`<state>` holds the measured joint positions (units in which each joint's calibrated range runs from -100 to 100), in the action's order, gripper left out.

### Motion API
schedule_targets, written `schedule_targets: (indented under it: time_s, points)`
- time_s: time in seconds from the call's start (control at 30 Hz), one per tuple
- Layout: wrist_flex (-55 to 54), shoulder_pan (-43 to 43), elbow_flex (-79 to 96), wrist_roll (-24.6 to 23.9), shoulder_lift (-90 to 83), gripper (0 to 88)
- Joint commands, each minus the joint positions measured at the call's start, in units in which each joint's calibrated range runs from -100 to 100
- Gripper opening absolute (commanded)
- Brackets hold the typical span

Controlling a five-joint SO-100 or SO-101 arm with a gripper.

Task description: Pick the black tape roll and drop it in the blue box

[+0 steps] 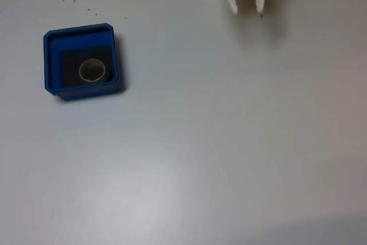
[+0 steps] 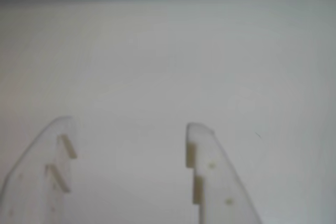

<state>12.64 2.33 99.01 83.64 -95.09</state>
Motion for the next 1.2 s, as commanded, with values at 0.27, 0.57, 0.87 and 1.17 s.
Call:
schedule_targets:
  time_s: [0.27,0.57,0.87,1.17]
  points:
    - [-1.2,-0.4,0.7,0.4,-3.2,0.3]
    - [-1.2,-1.3,0.7,0.5,-3.2,0.5]
    - [-1.2,-5.3,0.7,0.6,-3.2,0.5]
    - [-1.2,-4.7,0.6,0.6,-3.2,0.5]
